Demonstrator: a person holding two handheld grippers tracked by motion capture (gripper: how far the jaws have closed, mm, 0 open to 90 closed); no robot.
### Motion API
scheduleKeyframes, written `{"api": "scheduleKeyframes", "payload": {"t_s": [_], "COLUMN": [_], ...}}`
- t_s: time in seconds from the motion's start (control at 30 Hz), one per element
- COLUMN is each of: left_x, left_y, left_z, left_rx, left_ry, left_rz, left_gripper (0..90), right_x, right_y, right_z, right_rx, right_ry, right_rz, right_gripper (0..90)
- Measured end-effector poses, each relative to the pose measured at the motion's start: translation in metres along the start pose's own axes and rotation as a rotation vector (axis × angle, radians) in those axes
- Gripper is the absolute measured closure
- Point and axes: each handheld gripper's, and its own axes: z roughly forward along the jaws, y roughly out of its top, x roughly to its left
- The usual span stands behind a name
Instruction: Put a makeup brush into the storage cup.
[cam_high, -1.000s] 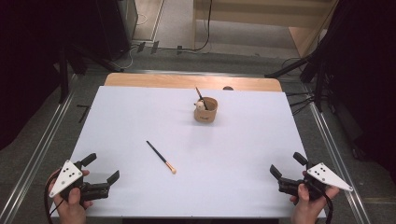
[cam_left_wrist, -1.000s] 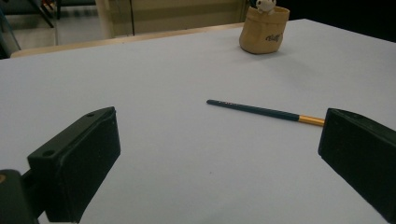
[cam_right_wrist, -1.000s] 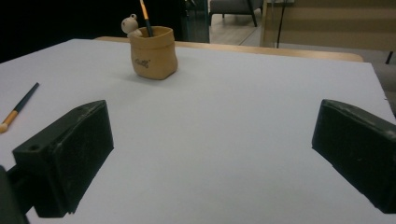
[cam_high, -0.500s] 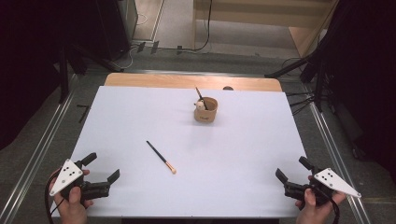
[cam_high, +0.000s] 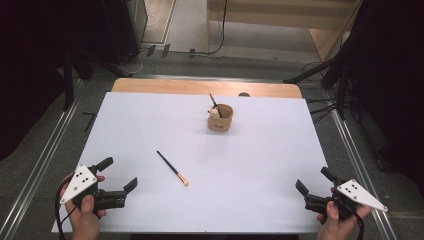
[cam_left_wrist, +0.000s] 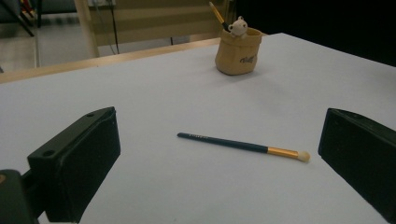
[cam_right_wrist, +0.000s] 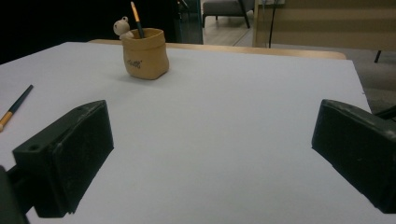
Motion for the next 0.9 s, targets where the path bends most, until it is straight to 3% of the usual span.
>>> {"api": "scheduleKeyframes", "payload": {"t_s": [0.27, 0.57, 0.9], "left_x": [-0.006, -0.012, -0.018], "left_y": [0.011, 0.022, 0.031], "left_z": [0.019, 0.041, 0.07], "left_rx": [0.011, 0.031, 0.091], "left_ry": [-0.043, -0.119, -0.235], "left_rz": [0.007, 0.006, 0.034], "left_gripper": [0.0, 0.0, 0.0], "right_x": [0.0, 0.001, 0.004], "right_y": [-0.002, -0.001, -0.002], "right_z": [0.005, 0.002, 0.004], "right_rx": [0.016, 0.012, 0.026], "right_ry": [0.014, 0.008, 0.012], "right_rz": [-0.002, -0.005, -0.019], "right_gripper": [0.0, 0.0, 0.0]}}
